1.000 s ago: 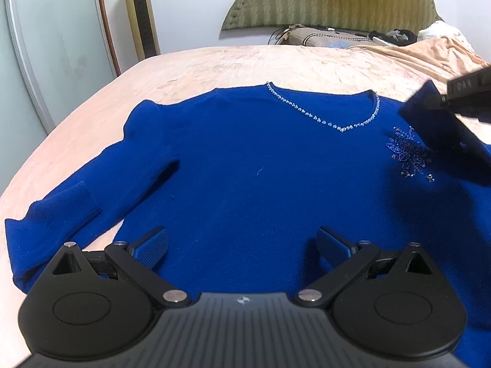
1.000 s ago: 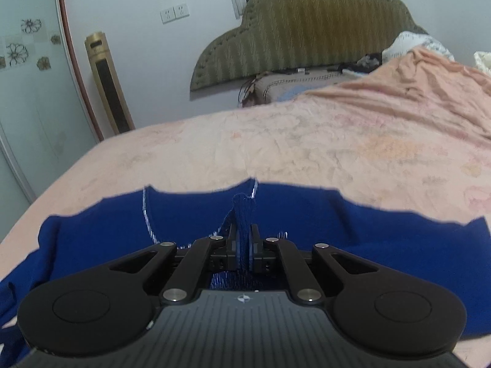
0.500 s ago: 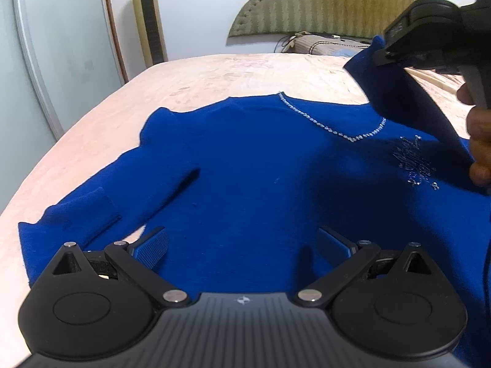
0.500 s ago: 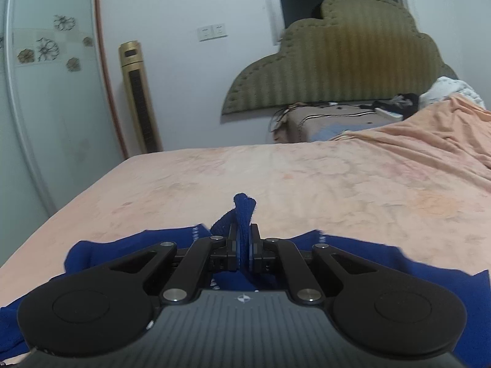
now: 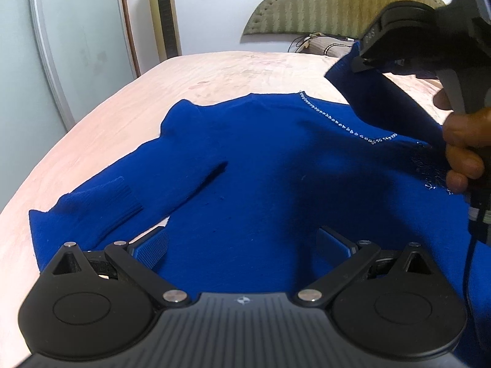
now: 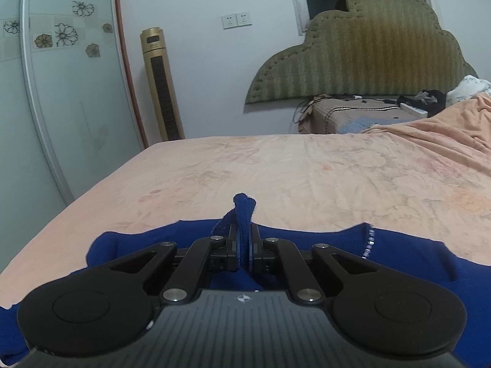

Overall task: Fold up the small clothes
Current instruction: 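Lay the sleeve across the sweater front, holding it with the right gripper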

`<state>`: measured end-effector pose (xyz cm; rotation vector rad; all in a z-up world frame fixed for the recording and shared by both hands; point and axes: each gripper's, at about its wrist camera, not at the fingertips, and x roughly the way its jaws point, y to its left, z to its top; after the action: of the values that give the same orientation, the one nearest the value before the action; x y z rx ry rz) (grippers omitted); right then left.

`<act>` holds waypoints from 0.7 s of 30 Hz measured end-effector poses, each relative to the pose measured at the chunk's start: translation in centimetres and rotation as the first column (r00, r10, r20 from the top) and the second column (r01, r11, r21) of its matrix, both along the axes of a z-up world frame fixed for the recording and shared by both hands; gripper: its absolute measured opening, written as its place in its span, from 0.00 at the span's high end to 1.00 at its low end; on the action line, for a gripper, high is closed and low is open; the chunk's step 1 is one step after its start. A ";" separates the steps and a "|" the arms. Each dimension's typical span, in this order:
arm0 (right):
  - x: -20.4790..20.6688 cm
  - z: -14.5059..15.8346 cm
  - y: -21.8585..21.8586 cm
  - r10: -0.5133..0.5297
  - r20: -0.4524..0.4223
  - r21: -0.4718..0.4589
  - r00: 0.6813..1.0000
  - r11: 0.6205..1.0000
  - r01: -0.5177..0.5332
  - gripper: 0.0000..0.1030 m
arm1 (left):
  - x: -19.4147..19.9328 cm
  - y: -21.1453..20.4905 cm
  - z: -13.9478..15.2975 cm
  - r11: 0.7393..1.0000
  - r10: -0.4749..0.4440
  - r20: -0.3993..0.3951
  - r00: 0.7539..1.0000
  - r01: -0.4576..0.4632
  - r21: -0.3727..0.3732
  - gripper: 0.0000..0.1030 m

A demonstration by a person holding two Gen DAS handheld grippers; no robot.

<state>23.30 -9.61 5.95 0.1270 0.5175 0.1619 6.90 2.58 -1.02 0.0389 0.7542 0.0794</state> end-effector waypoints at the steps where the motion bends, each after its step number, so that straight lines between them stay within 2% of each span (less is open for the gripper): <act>1: 0.1 0.1 0.4 0.007 0.002 -0.002 1.000 1.000 -0.007 0.91 | 0.0 0.1 0.0 1.000 0.001 -0.001 1.000 -0.001 -0.002 0.00; 21: 1.5 -0.7 7.4 0.145 -0.022 -0.028 0.989 0.989 -0.145 0.91 | 1.0 0.9 -0.8 0.999 0.037 -0.030 0.999 -0.037 -0.006 0.00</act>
<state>24.81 -2.21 5.28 0.0619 0.5486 0.2950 7.88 3.51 -1.81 0.0196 0.7852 0.1116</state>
